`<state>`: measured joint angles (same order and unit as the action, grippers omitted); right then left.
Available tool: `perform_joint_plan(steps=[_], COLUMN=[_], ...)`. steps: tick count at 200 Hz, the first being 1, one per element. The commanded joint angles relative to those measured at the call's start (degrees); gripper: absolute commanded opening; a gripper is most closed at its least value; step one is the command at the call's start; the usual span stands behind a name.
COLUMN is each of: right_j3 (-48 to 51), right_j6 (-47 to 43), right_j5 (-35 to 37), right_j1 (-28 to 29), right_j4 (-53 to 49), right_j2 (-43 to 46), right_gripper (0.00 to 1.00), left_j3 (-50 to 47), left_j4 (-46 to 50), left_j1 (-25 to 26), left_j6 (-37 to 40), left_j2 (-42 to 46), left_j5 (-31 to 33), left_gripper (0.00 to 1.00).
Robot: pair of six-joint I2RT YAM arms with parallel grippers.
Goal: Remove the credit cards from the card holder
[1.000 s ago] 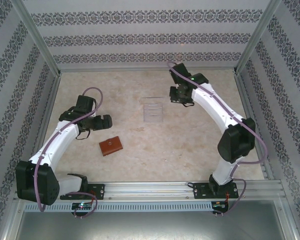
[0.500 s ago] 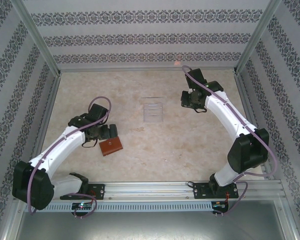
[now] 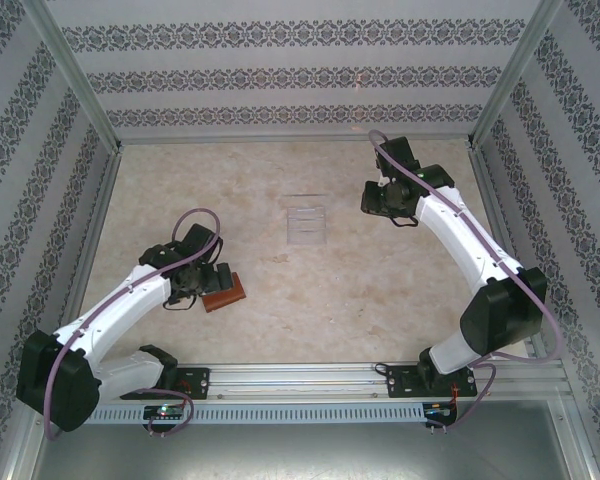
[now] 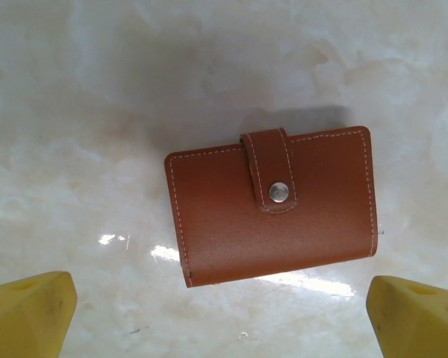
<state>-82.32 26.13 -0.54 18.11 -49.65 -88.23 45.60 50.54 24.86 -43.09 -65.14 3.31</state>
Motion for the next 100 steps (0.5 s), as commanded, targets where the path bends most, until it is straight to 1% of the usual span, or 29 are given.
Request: perform_joint_plan(steps=[1, 66, 100], right_j3=[0.06, -0.47, -1.06], right_j6=[-1.65, -2.57, -3.16], right_j5=[-0.80, -1.86, -2.19], right_j1=[-0.23, -0.33, -0.39], right_j4=[-0.20, -0.19, -0.42], right_j2=[0.33, 0.22, 0.32], right_gripper=[0.28, 0.29, 0.29], left_j3=[-0.74, -0.21, 0.79], left_j4=[3.17, 3.42, 5.10], left_j1=[1.88, 4.03, 4.75], left_j6=[-4.41, -7.74, -9.82], left_j2=[0.87, 0.07, -0.40], left_j5=[2.73, 3.81, 4.36], left_gripper=[1.00, 1.00, 1.00])
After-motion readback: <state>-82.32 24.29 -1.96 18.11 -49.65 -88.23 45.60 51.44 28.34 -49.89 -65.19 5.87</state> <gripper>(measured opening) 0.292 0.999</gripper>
